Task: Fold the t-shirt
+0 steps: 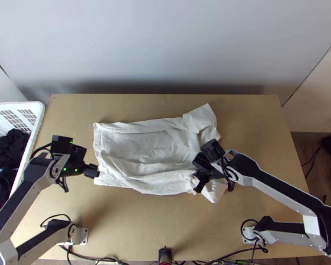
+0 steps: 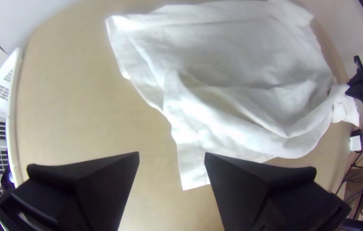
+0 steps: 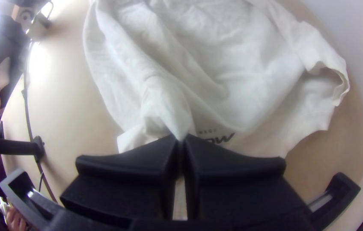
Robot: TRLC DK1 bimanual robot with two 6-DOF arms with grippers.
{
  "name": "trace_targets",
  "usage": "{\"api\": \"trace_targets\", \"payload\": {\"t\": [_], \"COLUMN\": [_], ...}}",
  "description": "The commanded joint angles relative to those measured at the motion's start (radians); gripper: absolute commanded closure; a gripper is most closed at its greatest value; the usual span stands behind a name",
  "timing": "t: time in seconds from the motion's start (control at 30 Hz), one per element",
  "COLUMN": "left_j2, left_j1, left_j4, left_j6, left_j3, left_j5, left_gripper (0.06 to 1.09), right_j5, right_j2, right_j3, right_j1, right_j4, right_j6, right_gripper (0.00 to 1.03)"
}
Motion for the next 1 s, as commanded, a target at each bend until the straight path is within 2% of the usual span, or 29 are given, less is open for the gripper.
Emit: {"api": "trace_targets", "payload": {"t": [0.0, 0.33, 0.63, 0.97], "left_j2": [-0.025, 0.189, 0.296, 0.333], "left_j1": [0.075, 0.018, -0.085, -0.110], "left_j4": [-0.040, 0.121, 0.141, 0.113], "left_j6": [0.047, -0.011, -0.079, -0.083], "left_j3": [-0.038, 0.013, 0.098, 0.071], "left_j5": [-0.003, 0.014, 0.017, 0.015], "left_gripper": [0.29, 0.29, 0.30, 0.31], "right_j5": [0.002, 0.002, 0.002, 0.003], "right_j2": [-0.022, -0.026, -0.036, -0.034], "right_j3": [-0.016, -0.003, -0.011, -0.009], "right_j1": [-0.006, 0.008, -0.002, -0.017], "right_j4": [0.007, 0.007, 0.007, 0.009], "right_j6": [0.031, 0.070, 0.070, 0.071], "right_gripper": [1.00, 1.00, 1.00, 1.00]}}
